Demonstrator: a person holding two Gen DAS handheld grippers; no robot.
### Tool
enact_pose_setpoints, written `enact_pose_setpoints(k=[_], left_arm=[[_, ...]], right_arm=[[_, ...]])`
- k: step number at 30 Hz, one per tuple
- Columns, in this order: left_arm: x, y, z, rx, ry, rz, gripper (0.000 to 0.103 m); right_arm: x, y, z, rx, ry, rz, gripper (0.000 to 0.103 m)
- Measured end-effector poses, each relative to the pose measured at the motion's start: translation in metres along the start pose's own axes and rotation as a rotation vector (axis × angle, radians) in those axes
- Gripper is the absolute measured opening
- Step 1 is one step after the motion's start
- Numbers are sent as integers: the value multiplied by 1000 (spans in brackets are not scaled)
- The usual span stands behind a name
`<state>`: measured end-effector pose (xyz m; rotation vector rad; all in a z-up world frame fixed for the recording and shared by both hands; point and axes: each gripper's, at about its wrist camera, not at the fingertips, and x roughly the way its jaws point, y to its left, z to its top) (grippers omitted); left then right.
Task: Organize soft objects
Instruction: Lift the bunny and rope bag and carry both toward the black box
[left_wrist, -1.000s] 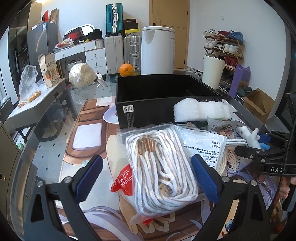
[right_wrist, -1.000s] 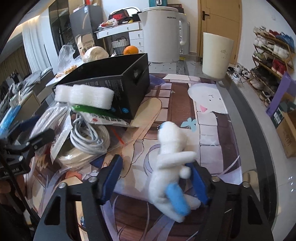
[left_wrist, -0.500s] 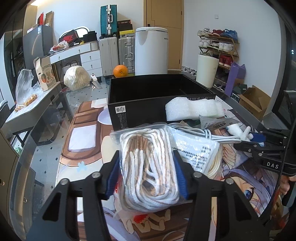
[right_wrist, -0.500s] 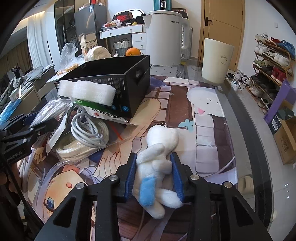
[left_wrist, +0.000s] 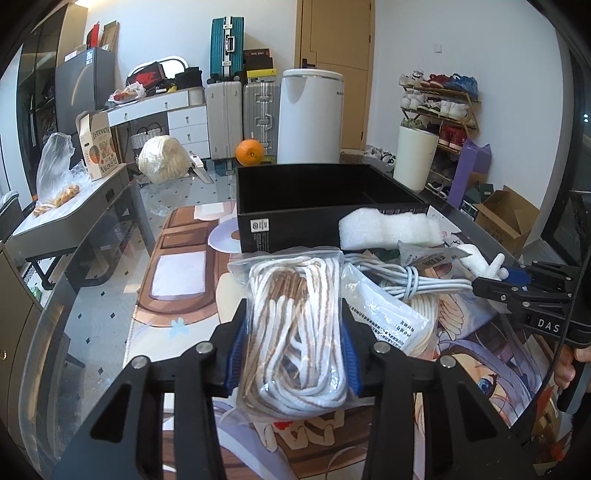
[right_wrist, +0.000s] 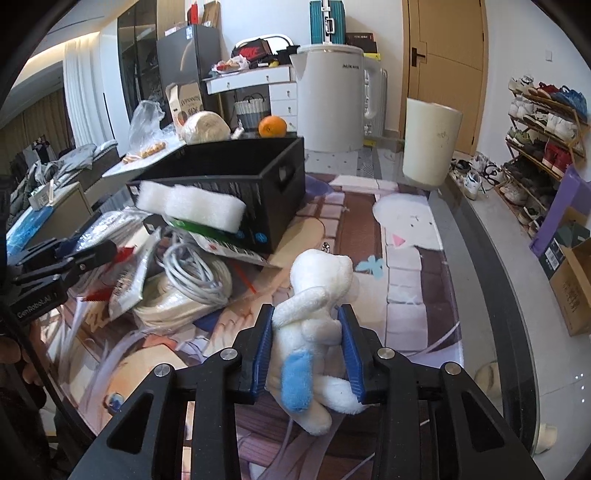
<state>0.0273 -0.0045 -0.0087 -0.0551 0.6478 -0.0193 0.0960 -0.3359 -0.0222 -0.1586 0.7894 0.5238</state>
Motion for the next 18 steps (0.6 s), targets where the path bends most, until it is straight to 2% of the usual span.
enact_pose_setpoints(k=[18], left_arm=[[-25,-3,23,9,-102,11,42]], right_arm=[[-33,18,24,-47,-129,66,35]])
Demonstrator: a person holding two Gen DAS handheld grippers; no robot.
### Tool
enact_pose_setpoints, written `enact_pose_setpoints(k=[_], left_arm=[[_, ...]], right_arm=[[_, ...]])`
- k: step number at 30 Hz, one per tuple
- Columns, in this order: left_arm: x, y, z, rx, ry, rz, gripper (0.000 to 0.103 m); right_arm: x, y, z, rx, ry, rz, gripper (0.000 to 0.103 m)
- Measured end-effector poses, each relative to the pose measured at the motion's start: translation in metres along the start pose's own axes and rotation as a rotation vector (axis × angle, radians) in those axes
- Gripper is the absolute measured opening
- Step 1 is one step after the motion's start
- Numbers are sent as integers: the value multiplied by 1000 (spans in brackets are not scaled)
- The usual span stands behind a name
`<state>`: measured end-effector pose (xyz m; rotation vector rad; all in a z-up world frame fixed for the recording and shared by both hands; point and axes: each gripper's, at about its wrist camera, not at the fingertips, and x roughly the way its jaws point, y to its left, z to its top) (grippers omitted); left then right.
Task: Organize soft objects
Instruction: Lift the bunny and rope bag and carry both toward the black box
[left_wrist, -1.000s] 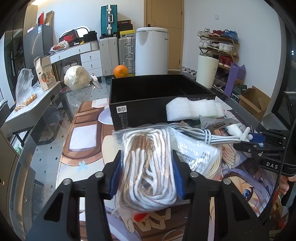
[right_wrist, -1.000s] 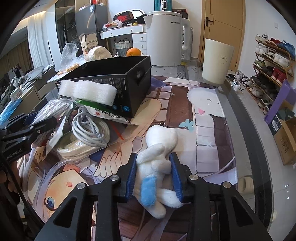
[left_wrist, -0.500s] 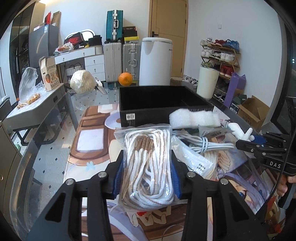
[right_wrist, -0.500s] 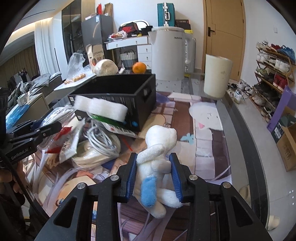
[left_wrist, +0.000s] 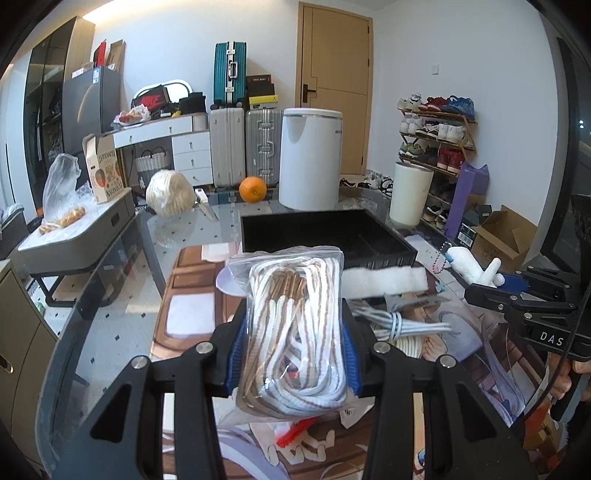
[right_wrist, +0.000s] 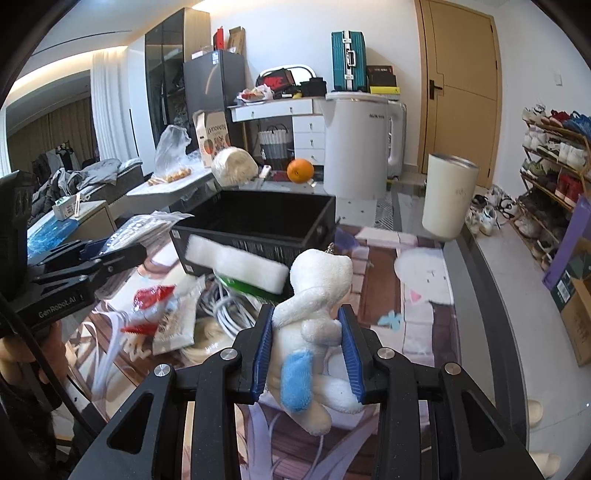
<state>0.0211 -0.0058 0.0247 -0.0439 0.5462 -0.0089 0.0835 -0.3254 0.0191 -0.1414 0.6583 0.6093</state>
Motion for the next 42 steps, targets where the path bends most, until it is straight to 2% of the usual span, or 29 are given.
enact_pose_setpoints(k=[9,22,42], left_arm=[[0,2,21,14,-41,6,42],[15,6,48,15,-65,7,42],[63,12,63,4,-12,-13,42]], right_arm=[[-6,3,28,-21,-52,23,35],[14,15,75,-100,-75,78,35],[86,23,109,-242,16,125,35]])
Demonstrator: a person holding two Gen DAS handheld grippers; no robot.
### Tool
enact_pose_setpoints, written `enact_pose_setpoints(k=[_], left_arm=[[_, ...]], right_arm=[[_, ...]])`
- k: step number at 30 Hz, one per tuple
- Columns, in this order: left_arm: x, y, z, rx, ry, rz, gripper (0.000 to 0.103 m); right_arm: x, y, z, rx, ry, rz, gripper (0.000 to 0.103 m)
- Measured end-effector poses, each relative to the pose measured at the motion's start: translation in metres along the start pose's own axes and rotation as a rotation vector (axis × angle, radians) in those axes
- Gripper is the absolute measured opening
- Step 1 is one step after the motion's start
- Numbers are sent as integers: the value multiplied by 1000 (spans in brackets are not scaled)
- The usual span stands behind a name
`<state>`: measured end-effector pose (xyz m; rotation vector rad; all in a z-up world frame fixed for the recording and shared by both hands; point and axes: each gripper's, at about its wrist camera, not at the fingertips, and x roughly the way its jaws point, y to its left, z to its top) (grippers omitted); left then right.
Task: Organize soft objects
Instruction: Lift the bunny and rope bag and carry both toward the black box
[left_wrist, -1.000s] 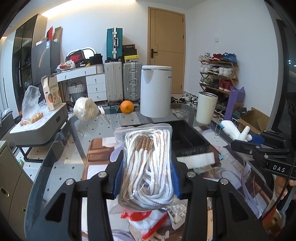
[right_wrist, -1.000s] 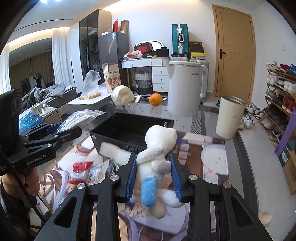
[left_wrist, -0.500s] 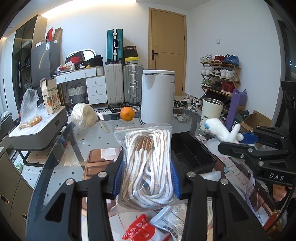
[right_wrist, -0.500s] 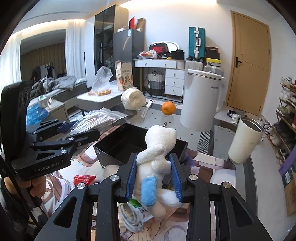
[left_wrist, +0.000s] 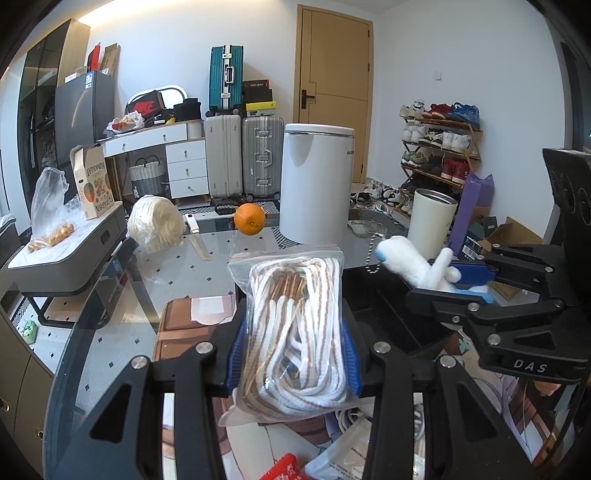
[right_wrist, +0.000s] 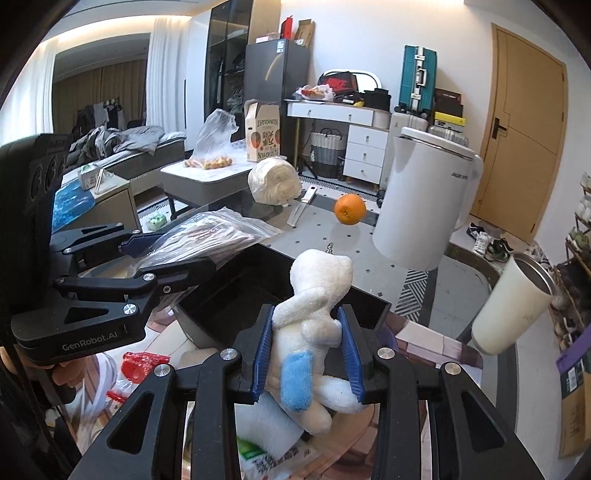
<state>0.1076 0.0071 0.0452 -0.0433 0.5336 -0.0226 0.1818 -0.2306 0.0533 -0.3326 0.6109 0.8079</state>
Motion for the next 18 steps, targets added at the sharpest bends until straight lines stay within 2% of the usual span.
enact_pose_setpoints(k=[12,18], left_arm=[[30,1,3,10,61,-15,42],[39,-1,2,15,75,-21,42]], right_arm=[[44,1,10,-76,77,64,35],[58,0,9,-100,112,66,35]])
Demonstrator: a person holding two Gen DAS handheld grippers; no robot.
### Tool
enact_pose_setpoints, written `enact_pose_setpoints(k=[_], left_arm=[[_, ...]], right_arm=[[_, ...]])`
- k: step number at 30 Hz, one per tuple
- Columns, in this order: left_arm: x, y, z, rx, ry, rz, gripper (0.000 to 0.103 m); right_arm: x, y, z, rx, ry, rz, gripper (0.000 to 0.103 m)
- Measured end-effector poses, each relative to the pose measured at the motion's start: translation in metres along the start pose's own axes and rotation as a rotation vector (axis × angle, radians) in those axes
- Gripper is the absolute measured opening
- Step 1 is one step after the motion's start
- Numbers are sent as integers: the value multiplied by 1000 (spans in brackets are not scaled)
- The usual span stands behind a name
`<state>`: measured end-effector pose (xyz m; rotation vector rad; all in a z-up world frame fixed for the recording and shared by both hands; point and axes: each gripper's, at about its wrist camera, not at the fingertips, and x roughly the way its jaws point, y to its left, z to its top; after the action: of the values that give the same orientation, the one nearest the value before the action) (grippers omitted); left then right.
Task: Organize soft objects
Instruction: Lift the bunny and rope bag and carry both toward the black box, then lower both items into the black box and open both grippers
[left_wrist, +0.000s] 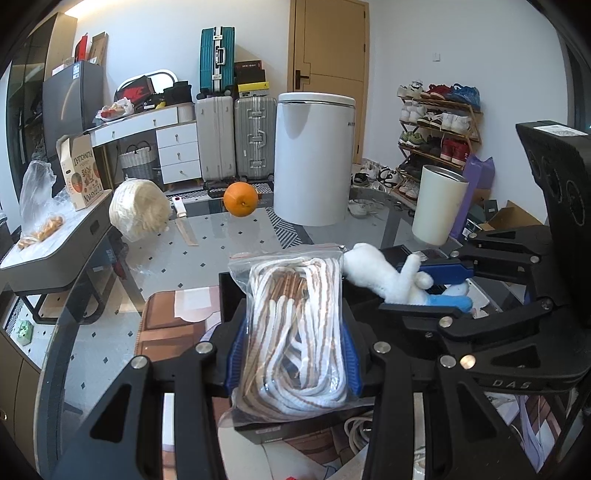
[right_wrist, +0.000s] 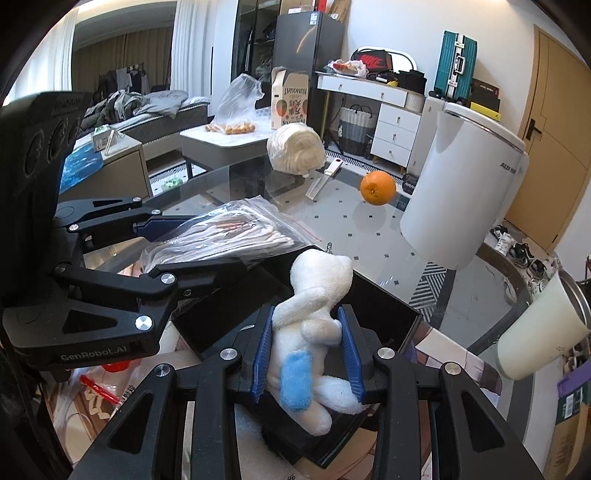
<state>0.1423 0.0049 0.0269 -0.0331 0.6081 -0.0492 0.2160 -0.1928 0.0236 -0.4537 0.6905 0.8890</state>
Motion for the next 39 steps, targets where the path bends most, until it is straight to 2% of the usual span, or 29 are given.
enact_pose_setpoints(k=[12,19,23,31,33,36,38,39], left_arm=[[12,-2,-2,30,39,9,44],[17,-6,-6,72,53,25,47],[15,-6,-7,63,59,18,49],[13,-4,-9,43,66,12,51],[9,-1,-7,22,68,-19,59],[-4,4,-6,-16,37,-25,75],[-16,7,-6,-32,6,-22,85],[-23,9,-7,-39,-15,-17,90]], right_arm=[[25,0,1,-41,58,7,35],[13,-5,2,-56,42,-24,41],[4,-6,-1,-42,27,-25,48],[-11,-11,-8,-4,3,-40,48],[-16,-12,-10,13,-4,-43,49],[-28,-13,-14,57,-24,-69,60],[-35,-14,-16,89,-38,-75,74],[-42,-13,-19,114,-54,-81,78]])
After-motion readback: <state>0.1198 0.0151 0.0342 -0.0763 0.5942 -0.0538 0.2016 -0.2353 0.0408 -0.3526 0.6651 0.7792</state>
